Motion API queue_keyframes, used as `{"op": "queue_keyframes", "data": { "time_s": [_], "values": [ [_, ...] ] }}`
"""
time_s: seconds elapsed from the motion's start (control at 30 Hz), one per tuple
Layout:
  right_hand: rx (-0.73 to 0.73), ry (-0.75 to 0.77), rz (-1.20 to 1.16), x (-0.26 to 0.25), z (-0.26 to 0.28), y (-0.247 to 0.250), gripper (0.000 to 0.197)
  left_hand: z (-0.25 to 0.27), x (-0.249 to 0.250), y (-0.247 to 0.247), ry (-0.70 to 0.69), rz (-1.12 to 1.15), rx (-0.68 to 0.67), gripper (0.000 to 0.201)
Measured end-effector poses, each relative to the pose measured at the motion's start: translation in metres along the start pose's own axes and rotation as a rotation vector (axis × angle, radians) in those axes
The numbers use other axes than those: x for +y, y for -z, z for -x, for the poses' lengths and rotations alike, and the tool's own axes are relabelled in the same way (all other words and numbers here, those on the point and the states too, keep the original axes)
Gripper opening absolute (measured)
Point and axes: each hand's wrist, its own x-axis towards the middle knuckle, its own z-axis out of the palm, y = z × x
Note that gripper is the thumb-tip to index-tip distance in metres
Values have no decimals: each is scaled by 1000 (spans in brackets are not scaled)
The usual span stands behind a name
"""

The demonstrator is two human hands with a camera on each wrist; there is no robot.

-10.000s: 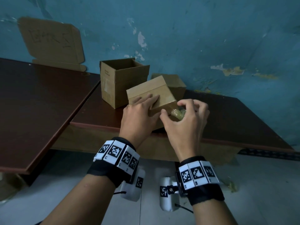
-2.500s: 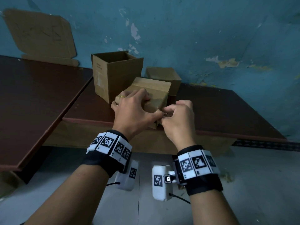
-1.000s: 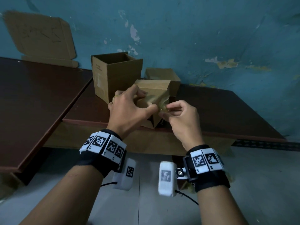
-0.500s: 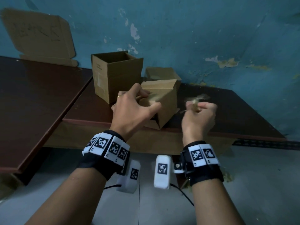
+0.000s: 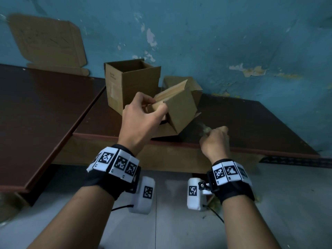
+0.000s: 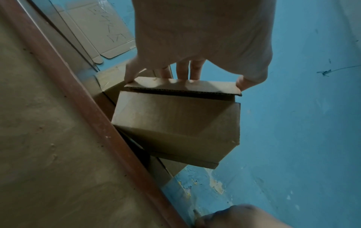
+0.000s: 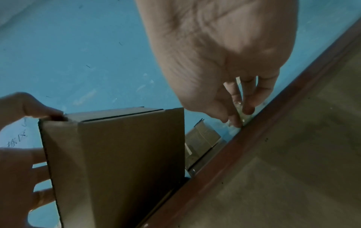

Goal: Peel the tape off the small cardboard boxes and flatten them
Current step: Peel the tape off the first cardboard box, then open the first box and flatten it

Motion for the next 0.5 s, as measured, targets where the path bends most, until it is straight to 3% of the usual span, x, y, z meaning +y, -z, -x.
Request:
{"op": "queue_keyframes", "data": {
  "time_s": [0.3,0.4,0.47,0.5],
  "values": [
    [-147,-44,149,-4,4,1,52,-5,1,2,53,35,44,28],
    [-94,-54,148,-5,7,-1,69,-5,1,2,71,48,39,31],
    [-23,-4,135,-9,10,1,84,-4,1,3,81,66,43,33],
    [46,51,98,-12,10,3,83,-5,0,3,89,80,48,34]
  ]
}}
